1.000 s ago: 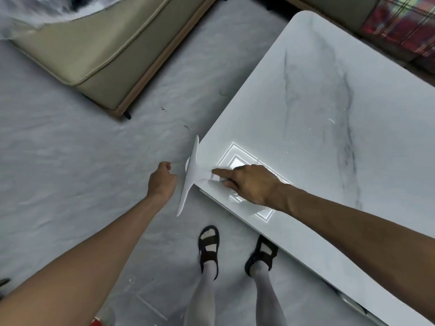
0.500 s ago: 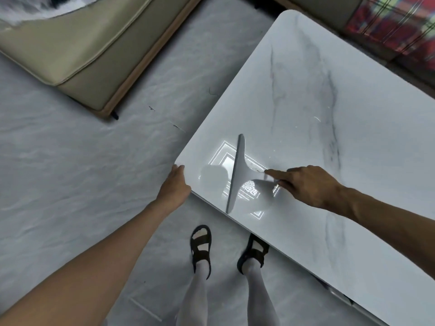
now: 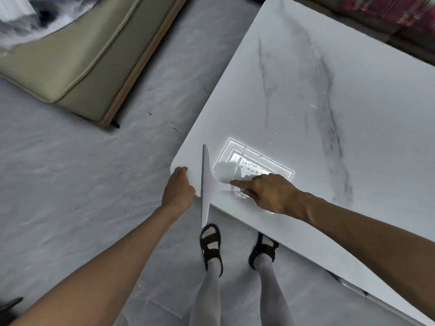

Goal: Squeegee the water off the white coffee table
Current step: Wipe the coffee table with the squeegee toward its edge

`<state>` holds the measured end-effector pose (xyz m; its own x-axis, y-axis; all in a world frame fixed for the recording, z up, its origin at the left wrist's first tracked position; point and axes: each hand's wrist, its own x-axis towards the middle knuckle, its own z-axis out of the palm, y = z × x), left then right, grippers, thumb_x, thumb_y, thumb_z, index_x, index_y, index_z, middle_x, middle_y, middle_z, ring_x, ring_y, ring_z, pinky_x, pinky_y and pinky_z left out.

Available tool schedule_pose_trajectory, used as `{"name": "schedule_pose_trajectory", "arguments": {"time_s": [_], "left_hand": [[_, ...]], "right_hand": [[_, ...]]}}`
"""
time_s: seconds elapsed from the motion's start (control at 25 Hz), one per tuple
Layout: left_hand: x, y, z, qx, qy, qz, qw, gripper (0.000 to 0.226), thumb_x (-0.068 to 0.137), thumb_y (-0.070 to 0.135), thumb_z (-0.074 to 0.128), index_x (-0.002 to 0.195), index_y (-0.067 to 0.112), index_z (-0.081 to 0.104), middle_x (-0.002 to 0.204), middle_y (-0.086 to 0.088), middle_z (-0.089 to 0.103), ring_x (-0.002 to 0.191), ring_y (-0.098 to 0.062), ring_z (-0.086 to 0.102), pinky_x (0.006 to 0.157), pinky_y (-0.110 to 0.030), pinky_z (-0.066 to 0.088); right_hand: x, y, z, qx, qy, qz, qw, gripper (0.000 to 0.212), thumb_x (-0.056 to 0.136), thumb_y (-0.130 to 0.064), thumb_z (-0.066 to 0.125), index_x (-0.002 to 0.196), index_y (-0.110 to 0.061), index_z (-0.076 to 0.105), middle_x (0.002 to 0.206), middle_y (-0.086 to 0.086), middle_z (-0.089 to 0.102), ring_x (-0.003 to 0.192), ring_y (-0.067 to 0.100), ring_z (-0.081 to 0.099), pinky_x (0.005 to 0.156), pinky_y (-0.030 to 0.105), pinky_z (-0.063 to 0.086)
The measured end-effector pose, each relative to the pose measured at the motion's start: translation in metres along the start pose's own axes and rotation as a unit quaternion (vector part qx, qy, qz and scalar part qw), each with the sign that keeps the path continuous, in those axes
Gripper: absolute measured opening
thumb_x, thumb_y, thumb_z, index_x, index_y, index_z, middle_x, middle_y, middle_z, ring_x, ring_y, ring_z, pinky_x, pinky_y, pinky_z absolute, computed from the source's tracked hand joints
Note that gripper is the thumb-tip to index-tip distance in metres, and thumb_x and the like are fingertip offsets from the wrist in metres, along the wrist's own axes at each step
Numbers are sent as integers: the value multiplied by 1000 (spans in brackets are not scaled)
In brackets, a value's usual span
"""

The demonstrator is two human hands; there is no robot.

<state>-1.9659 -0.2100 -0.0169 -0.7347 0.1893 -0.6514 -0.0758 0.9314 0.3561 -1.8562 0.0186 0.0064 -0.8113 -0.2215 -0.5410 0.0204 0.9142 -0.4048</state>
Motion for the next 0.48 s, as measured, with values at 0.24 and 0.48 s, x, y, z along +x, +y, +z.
{"name": "schedule_pose_trajectory", "arguments": {"time_s": [0.24, 0.48], "left_hand": [[-8, 35, 38, 73, -71, 63, 993, 64, 93, 5, 47, 152, 10, 21, 159, -8, 21, 144, -22, 26, 117, -34, 26], [-4, 16, 9, -87, 77, 4, 993, 24, 82, -11, 61, 87, 12, 65, 79, -1, 62, 71, -11, 59, 68, -20, 51]], "right_hand": [[-92, 86, -31, -32, 5, 114, 993, 46, 100, -39, 30, 139, -62, 24, 109, -9, 67, 97, 22, 63, 78, 32, 47], [-93, 80, -49, -37, 32, 97, 994, 41, 91, -65, 16, 130, -71, 22, 97, -14, 69, 90, 19, 64, 63, 29, 38]]}}
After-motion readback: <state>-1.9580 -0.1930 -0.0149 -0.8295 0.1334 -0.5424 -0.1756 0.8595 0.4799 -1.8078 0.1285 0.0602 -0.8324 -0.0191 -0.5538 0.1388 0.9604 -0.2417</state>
